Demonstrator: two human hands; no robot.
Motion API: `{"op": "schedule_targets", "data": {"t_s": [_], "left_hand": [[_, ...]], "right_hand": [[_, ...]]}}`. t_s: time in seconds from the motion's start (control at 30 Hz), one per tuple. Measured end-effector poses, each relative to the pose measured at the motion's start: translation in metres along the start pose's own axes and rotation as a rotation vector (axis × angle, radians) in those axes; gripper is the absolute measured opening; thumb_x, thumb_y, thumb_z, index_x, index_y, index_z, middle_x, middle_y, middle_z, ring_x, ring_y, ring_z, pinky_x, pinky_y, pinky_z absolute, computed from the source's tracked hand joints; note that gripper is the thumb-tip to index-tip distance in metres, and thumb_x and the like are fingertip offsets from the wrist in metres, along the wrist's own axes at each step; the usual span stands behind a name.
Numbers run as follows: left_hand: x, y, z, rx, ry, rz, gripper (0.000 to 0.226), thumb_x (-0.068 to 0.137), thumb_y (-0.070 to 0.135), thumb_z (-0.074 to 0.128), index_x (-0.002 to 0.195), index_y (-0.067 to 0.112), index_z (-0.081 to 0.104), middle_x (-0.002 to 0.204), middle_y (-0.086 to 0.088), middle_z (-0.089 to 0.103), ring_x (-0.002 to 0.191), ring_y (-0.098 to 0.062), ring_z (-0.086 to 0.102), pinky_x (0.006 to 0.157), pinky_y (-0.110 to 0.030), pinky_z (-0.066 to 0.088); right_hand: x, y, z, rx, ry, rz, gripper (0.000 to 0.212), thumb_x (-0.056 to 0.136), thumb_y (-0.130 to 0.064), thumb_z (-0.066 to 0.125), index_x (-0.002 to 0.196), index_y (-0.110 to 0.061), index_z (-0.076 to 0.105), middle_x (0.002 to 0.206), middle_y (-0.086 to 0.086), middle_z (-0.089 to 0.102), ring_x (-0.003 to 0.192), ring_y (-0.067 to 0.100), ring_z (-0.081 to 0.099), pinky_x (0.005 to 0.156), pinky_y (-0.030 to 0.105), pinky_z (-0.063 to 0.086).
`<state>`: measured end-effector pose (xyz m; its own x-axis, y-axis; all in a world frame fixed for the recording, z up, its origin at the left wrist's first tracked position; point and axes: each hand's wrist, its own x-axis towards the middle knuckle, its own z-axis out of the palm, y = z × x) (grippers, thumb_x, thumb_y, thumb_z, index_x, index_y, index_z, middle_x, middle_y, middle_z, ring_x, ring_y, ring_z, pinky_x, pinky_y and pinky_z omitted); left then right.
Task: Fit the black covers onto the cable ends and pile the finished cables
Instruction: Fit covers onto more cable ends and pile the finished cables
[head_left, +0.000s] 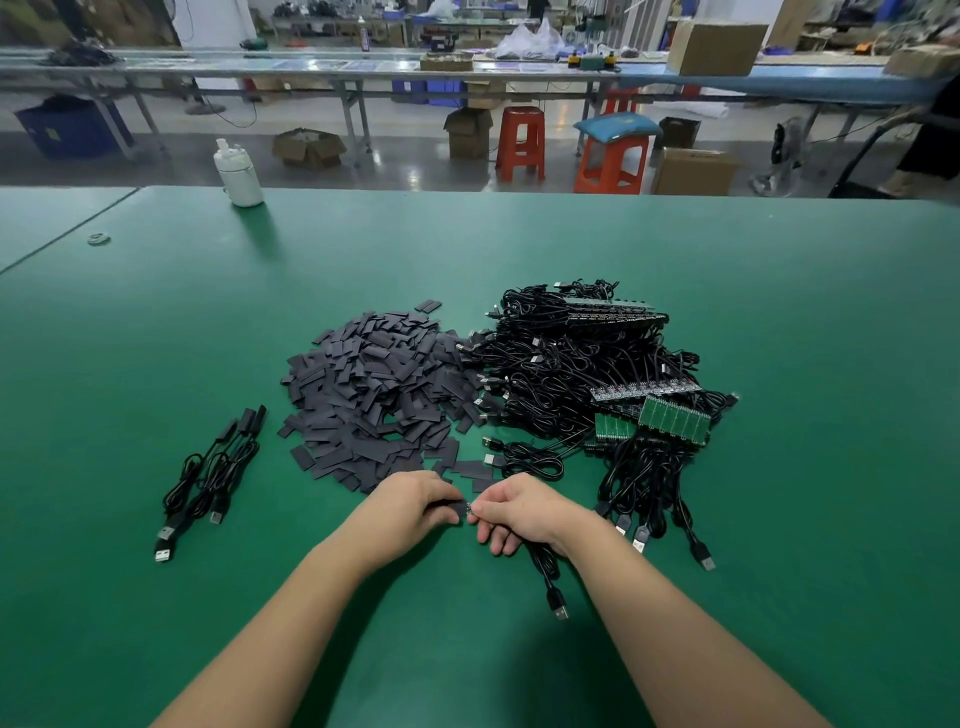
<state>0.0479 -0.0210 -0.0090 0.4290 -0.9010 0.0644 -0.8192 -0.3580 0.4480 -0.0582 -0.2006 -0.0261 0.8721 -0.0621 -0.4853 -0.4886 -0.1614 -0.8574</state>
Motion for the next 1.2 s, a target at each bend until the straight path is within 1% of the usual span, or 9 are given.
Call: {"op": "schedule_targets", "data": {"t_s": [0.1,0.2,0.4,0.5,0.67,0.83,0.97,1.07,1.2], "left_hand": [[0.002,0.004,0.005,-0.005,0.013,0.031,0.027,0.094,0.032,0.064,0.117,0.021,0.071,0.106,0.005,0.069,0.097,-0.010,0.060,0.088,-0.021,0.044],[0.001,0.004,0.006,-0.020,0.041,0.042,0.023,0.094,0.030,0.064,0.114,0.022,0.072,0.103,0.007,0.071,0.094,-0.009,0.062,0.087,-0.023,0.047],[-0.003,-0.002,0.002,-0.151,0.156,-0.070,0.018,0.089,0.027,0.072,0.105,0.021,0.076,0.096,0.009,0.071,0.088,-0.005,0.063,0.085,-0.023,0.050],[-0.004,-0.002,0.003,-0.168,0.145,-0.074,0.019,0.088,0.027,0.073,0.106,0.021,0.076,0.097,0.009,0.071,0.088,-0.005,0.064,0.085,-0.022,0.050],[-0.003,-0.001,0.004,-0.182,0.133,-0.091,0.020,0.088,0.028,0.073,0.107,0.022,0.076,0.098,0.011,0.072,0.089,-0.003,0.064,0.086,-0.021,0.050],[-0.001,0.007,0.006,-0.178,0.095,-0.064,0.018,0.088,0.028,0.072,0.105,0.026,0.076,0.095,0.013,0.071,0.087,-0.001,0.063,0.084,-0.020,0.050],[0.001,0.009,0.005,-0.170,0.080,-0.063,0.018,0.088,0.027,0.072,0.106,0.026,0.076,0.095,0.013,0.072,0.087,-0.001,0.063,0.083,-0.020,0.050],[0.001,0.007,0.004,-0.141,0.095,-0.060,0.019,0.088,0.027,0.072,0.107,0.026,0.075,0.095,0.012,0.071,0.086,-0.002,0.062,0.082,-0.019,0.049],[0.002,0.006,0.006,-0.097,0.111,-0.056,0.020,0.090,0.027,0.070,0.109,0.022,0.074,0.097,0.008,0.070,0.089,-0.009,0.063,0.084,-0.023,0.049]], "right_hand": [[-0.001,-0.001,0.001,0.002,-0.007,-0.002,0.018,0.104,-0.018,0.053,0.097,-0.008,0.067,0.075,0.001,0.072,0.056,0.010,0.064,0.051,0.020,0.051],[-0.002,-0.002,0.000,0.010,-0.011,0.004,0.019,0.104,-0.019,0.053,0.103,-0.006,0.066,0.082,0.003,0.074,0.058,0.011,0.065,0.053,0.020,0.052],[-0.004,-0.004,-0.002,0.085,-0.014,0.019,0.018,0.097,-0.019,0.056,0.096,-0.008,0.070,0.090,0.009,0.077,0.063,0.015,0.068,0.055,0.022,0.053],[-0.004,-0.004,-0.002,0.079,-0.023,0.021,0.018,0.097,-0.019,0.057,0.092,-0.009,0.071,0.087,0.009,0.077,0.063,0.016,0.068,0.056,0.022,0.053],[-0.003,-0.004,0.000,0.066,-0.004,0.027,0.018,0.094,-0.018,0.055,0.090,-0.007,0.070,0.077,0.007,0.073,0.056,0.015,0.063,0.053,0.023,0.051],[-0.003,-0.003,0.001,0.040,-0.004,0.004,0.019,0.098,-0.017,0.054,0.090,-0.008,0.069,0.070,0.004,0.070,0.054,0.015,0.061,0.051,0.023,0.050],[-0.005,-0.002,-0.001,0.056,-0.020,-0.007,0.020,0.103,-0.018,0.051,0.098,-0.006,0.067,0.076,0.003,0.073,0.056,0.012,0.063,0.053,0.021,0.052],[-0.004,-0.002,-0.002,0.125,0.003,0.016,0.021,0.104,-0.018,0.050,0.110,-0.004,0.064,0.086,0.009,0.075,0.063,0.016,0.067,0.056,0.022,0.054],[-0.005,-0.001,-0.005,0.155,0.002,0.013,0.025,0.103,-0.015,0.048,0.103,0.000,0.068,0.087,0.013,0.074,0.068,0.018,0.070,0.060,0.023,0.056]]}}
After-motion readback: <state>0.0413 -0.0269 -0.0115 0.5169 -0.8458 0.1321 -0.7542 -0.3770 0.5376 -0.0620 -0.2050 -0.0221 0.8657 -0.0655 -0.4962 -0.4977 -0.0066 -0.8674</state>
